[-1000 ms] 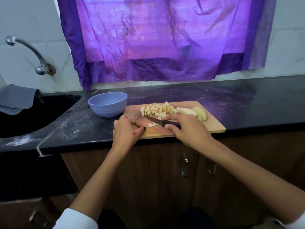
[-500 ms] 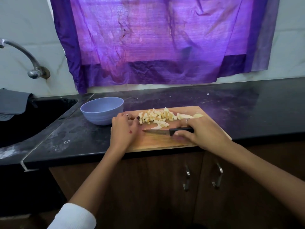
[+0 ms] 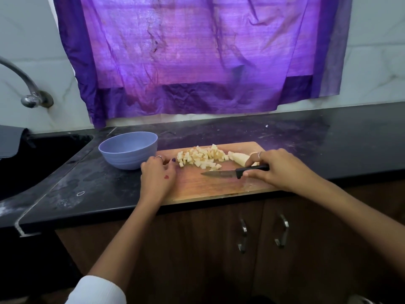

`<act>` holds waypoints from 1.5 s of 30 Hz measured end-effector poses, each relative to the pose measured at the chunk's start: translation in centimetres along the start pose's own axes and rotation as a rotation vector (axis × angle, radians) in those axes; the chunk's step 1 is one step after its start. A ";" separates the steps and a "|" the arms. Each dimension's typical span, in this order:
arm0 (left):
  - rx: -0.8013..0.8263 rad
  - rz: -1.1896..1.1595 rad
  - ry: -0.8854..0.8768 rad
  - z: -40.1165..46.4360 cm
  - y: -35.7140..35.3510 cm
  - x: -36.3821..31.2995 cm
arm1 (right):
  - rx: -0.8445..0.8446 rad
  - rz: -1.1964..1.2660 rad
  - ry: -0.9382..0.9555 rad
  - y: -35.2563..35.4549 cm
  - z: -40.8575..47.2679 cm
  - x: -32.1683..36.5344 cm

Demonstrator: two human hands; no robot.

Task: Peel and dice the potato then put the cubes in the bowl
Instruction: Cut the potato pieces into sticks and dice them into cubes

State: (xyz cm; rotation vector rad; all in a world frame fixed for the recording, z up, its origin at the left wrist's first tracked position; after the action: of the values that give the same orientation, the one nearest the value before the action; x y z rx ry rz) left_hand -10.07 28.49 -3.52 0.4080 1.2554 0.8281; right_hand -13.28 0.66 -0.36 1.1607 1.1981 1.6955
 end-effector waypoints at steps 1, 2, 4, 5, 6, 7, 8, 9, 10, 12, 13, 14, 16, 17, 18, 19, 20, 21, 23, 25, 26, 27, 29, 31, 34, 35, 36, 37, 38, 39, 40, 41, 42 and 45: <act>-0.005 0.006 -0.010 -0.2 0.1 -0.3 | 0.001 -0.027 -0.012 0.1 0.1 -0.3; -0.018 0.017 -0.024 -0.4 0.3 -0.6 | -0.017 -0.035 -0.019 0.3 0.4 -0.4; -0.068 0.034 -0.069 -1.1 1.0 -1.6 | -0.101 0.108 -0.009 1.3 0.7 -0.5; -0.094 0.053 -0.092 -1.5 1.3 -2.1 | -0.150 0.266 0.002 1.8 0.9 -0.8; -0.113 0.085 -0.118 -1.9 1.4 -2.8 | -0.201 0.452 0.006 2.2 0.9 -1.3; -0.120 0.121 -0.143 -2.1 1.4 -3.5 | -0.245 0.635 0.005 2.3 0.9 -1.8; -0.110 0.145 -0.171 -2.2 1.2 -4.4 | -0.282 0.788 -0.006 2.2 0.8 -2.5; -0.080 0.153 -0.203 -2.2 0.7 -5.4 | -0.317 0.916 -0.022 1.9 0.6 -3.3; -0.031 0.146 -0.235 -2.2 -0.1 -6.5 | -0.352 1.020 -0.039 1.5 0.6 -4.0; 0.106 0.134 -0.279 -2.1 -2.3 -9.2 | -0.416 1.181 -0.058 0.6 0.5 -5.3; 0.178 0.140 -0.292 -2.1 -3.6 -10.4 | -0.440 1.234 -0.069 0.1 0.5 -5.9; 0.236 0.161 -0.310 -2.2 -4.8 -11.6 | -0.462 1.267 -0.082 -0.3 0.4 -6.3; 0.303 0.241 -0.362 -2.2 -7.2 -13.5 | -0.502 1.303 -0.088 -0.6 0.4 -6.9; 0.332 0.280 -0.381 -2.2 -8.2 -14.1 | -0.513 1.312 -0.080 -0.6 0.5 -7.0; 0.362 0.309 -0.387 -2.1 -9.1 -14.4 | -0.514 1.314 -0.075 -0.6 0.6 -7.1; 0.390 0.334 -0.387 -1.9 -9.9 -14.5 | -0.508 1.314 -0.071 -0.7 0.7 -7.2; 0.407 0.359 -0.387 -1.8 -10.5 -14.6 | -0.500 1.311 -0.069 -0.8 0.9 -7.2; 0.417 0.387 -0.396 -1.7 -11.0 -14.8 | -0.495 1.309 -0.069 -1.0 0.9 -7.3; 0.418 0.430 -0.414 -1.5 -11.4 -14.9 | -0.501 1.313 -0.070 -1.1 1.0 -7.5; 0.420 0.435 -0.412 -1.1 -11.8 -14.9 | -0.512 1.318 -0.068 -1.1 1.1 -7.7; 0.428 0.431 -0.413 -0.9 -12.0 -14.9 | -0.515 1.318 -0.062 -1.1 1.1 -7.8; 0.434 0.426 -0.419 -0.8 -12.0 -14.9 | -0.518 1.314 -0.056 -1.1 1.2 -7.8; 0.447 0.400 -0.436 -0.6 -12.1 -15.2 | -0.522 1.294 -0.048 -1.1 1.2 -7.8; 0.468 0.347 -0.420 -0.4 -11.9 -15.3 | -0.525 1.267 -0.045 -1.2 1.2 -7.9; 0.508 0.300 -0.367 0.0 -11.8 -14.7 | -0.520 1.250 -0.027 -1.2 1.4 -7.8; 0.517 0.291 -0.356 0.1 -11.8 -14.6 | -0.520 1.245 -0.023 -1.2 1.4 -7.8; 0.525 0.299 -0.349 0.2 -11.8 -14.5 | -0.522 1.241 -0.018 -1.2 1.4 -7.8; 0.531 0.314 -0.343 0.3 -11.7 -14.5 | -0.525 1.237 -0.013 -1.1 1.4 -7.7; 0.542 0.331 -0.342 0.3 -11.7 -14.5 | -0.528 1.235 -0.008 -1.1 1.4 -7.7; 0.558 0.336 -0.342 0.3 -11.8 -14.6 | -0.530 1.231 -0.005 -1.1 1.3 -7.7; 0.576 0.331 -0.347 0.2 -11.9 -14.7 | -0.533 1.224 -0.003 -1.1 1.3 -7.7; 0.593 0.328 -0.348 0.0 -12.0 -14.9 | -0.535 1.220 -0.002 -1.0 1.2 -7.7; 0.599 0.341 -0.354 -0.2 -12.1 -15.2 | -0.537 1.220 0.000 -1.0 1.2 -7.7; 0.550 0.413 -0.414 -0.5 -12.1 -16.5 | -0.536 1.218 0.006 -1.0 1.1 -7.6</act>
State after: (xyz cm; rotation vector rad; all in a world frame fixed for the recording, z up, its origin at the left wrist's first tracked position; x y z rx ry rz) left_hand -7.96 8.31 -0.95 1.2498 1.0031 0.6784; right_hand -9.84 -5.70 -3.04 1.6221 -0.1588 2.6144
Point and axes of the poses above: each hand's wrist, its own z-axis towards the middle knuckle, its own y-axis out of the back of the hand, x = y × z, the point moved 10 cm from there along z, towards the middle knuckle, and after that the axes turned 9 degrees about x, right-handed, at the moved point
